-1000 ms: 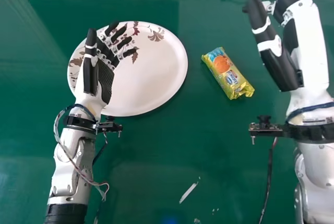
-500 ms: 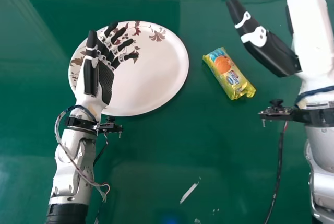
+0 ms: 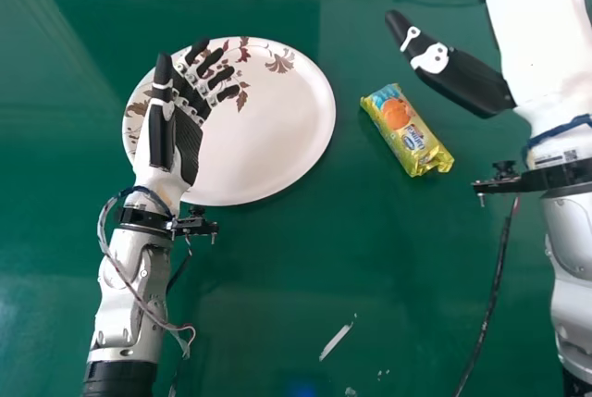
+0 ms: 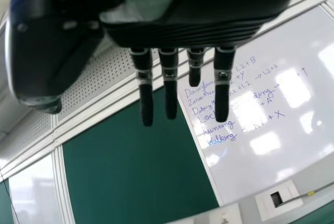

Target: Pick up biscuit and place it in the plate

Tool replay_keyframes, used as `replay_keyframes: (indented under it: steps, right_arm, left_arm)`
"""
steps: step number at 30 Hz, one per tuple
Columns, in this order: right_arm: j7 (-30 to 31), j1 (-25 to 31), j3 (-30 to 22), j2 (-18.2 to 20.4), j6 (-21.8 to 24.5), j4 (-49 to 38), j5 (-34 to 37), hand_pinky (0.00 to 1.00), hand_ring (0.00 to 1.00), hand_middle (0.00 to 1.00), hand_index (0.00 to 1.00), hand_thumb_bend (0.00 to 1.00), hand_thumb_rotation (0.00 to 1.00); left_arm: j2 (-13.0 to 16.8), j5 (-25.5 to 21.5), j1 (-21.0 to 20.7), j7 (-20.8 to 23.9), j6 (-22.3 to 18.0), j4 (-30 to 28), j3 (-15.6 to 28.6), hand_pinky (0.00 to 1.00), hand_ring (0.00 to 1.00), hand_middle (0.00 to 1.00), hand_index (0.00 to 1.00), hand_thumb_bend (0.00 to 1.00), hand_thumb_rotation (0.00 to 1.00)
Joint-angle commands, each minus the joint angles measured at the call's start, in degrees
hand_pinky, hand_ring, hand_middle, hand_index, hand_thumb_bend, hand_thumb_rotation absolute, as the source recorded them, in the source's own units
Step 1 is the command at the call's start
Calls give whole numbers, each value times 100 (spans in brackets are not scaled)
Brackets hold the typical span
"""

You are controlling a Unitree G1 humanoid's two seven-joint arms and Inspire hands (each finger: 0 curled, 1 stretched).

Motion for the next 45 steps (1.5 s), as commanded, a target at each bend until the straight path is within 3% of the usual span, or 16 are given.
replay_keyframes:
  steps: [1,13,31,36,45]
  right_arm:
    - [157,-105,77,-108,94,16,-129,61,80,79,70,83,77]
    - [578,-472,307,-371,360,348,-592,62,81,79,70,82,78]
    - [1112,-897,547,-661,563,850,-600,61,81,80,71,82,78]
    - [1348,-996,672,-720,696,977,-673,62,81,80,71,81,78]
    - [1554,-1060,770,-726,907,1122,-588,63,82,82,73,88,76]
  left_arm:
    - [4,-32,11,-26,-11,22,17,79,85,92,94,100,68]
    - [0,-57,2,-52,-25,69,31,81,88,95,96,100,69]
    - [14,-80,-26,-122,-103,170,58,81,91,98,99,100,64]
    - [22,-69,-30,-145,-162,206,67,86,94,100,100,100,66]
    - [95,19,-18,-196,-198,137,37,91,95,100,100,100,66]
